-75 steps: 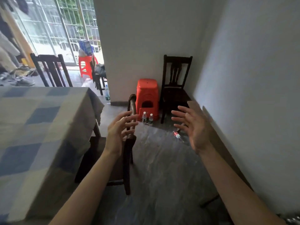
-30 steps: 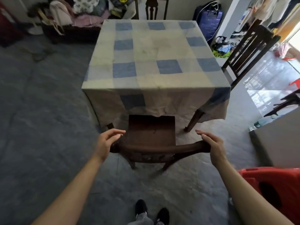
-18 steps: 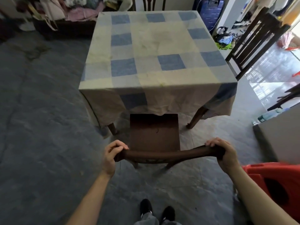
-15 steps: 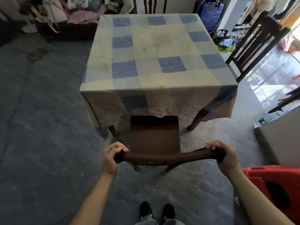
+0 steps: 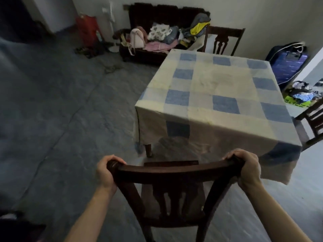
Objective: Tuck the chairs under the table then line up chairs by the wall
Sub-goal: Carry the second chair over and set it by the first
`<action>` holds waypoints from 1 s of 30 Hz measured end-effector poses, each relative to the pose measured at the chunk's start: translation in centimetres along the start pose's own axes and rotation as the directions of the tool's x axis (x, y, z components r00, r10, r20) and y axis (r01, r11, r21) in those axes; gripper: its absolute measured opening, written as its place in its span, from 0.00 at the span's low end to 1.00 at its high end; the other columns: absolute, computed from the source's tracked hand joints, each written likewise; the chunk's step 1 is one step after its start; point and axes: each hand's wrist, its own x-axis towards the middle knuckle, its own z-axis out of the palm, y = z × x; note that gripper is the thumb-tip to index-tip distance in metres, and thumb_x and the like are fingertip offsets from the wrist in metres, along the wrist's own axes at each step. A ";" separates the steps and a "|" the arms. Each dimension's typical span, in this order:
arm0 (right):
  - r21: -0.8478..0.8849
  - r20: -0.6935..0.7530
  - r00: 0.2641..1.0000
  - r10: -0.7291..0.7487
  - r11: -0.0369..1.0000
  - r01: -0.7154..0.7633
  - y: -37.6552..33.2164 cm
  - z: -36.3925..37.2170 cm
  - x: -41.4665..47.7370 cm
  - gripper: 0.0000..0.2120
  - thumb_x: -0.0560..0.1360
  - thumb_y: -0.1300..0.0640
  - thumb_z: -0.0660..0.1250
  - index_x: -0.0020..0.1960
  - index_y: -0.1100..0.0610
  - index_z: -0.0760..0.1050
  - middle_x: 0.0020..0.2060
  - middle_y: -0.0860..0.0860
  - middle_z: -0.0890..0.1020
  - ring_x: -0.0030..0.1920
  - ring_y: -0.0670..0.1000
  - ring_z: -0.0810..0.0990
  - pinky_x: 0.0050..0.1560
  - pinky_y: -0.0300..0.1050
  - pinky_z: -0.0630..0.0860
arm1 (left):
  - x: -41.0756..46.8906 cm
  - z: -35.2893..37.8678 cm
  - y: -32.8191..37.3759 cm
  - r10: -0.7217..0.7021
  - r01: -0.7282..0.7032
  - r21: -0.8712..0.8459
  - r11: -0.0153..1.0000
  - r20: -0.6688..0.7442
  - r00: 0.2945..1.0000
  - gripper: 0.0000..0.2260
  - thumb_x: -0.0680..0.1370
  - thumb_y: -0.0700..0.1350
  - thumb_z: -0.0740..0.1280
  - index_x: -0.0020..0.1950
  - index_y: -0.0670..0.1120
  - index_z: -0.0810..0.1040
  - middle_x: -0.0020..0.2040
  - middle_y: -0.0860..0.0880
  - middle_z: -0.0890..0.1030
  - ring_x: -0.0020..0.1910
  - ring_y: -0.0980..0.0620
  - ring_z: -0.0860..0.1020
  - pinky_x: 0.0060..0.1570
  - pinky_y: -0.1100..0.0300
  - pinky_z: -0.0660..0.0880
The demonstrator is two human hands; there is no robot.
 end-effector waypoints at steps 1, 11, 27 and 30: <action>-0.021 0.047 0.999 0.008 1.000 -0.007 0.0 1.4 0.5 0.12 0.66 0.59 0.62 0.27 0.60 0.79 0.26 0.56 0.80 0.32 0.57 0.77 0.38 0.45 0.74 | -0.4 -1.3 0.8 0.019 -0.019 -0.007 1.000 -0.046 0.999 0.24 0.77 0.44 0.56 0.23 0.45 0.80 0.25 0.46 0.79 0.28 0.51 0.79 0.34 0.61 0.76; -0.105 0.471 0.881 0.048 0.994 0.002 2.4 23.3 3.5 0.17 0.63 0.49 0.63 0.30 0.63 0.80 0.31 0.64 0.83 0.35 0.59 0.81 0.38 0.44 0.75 | -1.3 -16.6 10.3 0.147 -0.188 -0.041 0.981 -0.474 0.868 0.23 0.75 0.39 0.56 0.23 0.45 0.80 0.26 0.47 0.80 0.29 0.52 0.78 0.37 0.56 0.73; 0.115 0.726 0.687 -0.009 0.988 -0.107 0.0 68.6 9.6 0.09 0.58 0.52 0.67 0.26 0.58 0.80 0.25 0.53 0.80 0.30 0.55 0.79 0.43 0.52 0.74 | 16.7 -36.0 27.9 0.339 -0.435 0.067 0.898 -0.735 0.587 0.11 0.65 0.46 0.63 0.26 0.44 0.80 0.29 0.44 0.79 0.32 0.47 0.78 0.42 0.51 0.73; 0.167 0.750 0.660 -0.055 0.980 -0.109 0.1 76.0 11.8 0.09 0.59 0.53 0.66 0.26 0.57 0.80 0.25 0.52 0.80 0.29 0.53 0.80 0.40 0.48 0.76 | 22.3 -39.1 30.3 0.329 -0.444 0.060 0.894 -0.760 0.561 0.10 0.65 0.47 0.64 0.26 0.45 0.80 0.30 0.43 0.80 0.34 0.45 0.77 0.45 0.50 0.73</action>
